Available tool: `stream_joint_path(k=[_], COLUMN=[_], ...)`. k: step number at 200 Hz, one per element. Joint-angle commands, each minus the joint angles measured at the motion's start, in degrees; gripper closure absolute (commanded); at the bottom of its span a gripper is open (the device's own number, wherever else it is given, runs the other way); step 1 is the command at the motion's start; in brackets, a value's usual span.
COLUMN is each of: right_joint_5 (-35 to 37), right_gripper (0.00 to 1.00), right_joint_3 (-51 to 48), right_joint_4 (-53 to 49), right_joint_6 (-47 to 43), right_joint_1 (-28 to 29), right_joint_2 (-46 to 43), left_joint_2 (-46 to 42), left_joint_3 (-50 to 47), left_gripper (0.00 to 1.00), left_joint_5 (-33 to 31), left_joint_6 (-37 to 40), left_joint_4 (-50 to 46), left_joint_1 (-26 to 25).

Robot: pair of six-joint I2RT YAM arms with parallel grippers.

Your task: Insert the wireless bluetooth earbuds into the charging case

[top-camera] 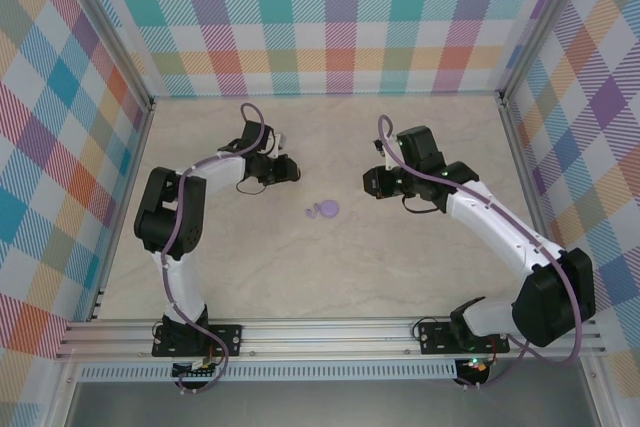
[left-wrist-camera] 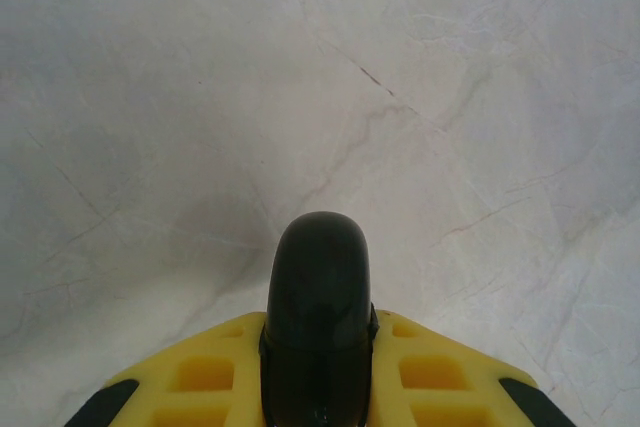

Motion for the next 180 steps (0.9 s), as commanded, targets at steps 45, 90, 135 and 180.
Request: stream_joint_path(k=[45,90,135,180], right_joint_5=[-0.66,-1.79,-6.25,-11.54], right_gripper=[0.79,0.75,0.66,0.59], right_joint_3=[-0.18,0.34,2.14,7.74], right_joint_4=[-1.24,-1.82,-1.40,-2.03], right_joint_6=[-0.33,-0.33,-0.97,-2.25], right_joint_1=[0.12,0.11,0.11,0.20], right_joint_2=[1.34,3.24,9.13,18.95], left_joint_2=[2.29,-1.40,-9.39,-17.44], left_joint_3=[1.87,1.20,-1.05,-5.61], left_gripper=[0.60,0.32,0.27,0.30], left_joint_5=[-2.30,-8.00,-8.63,-3.89], left_joint_6=[1.38,3.11,5.47,3.89], left_joint_4=[-2.70,-6.04,-8.45,-11.66], left_joint_1=[1.22,1.31,1.22,-0.41])
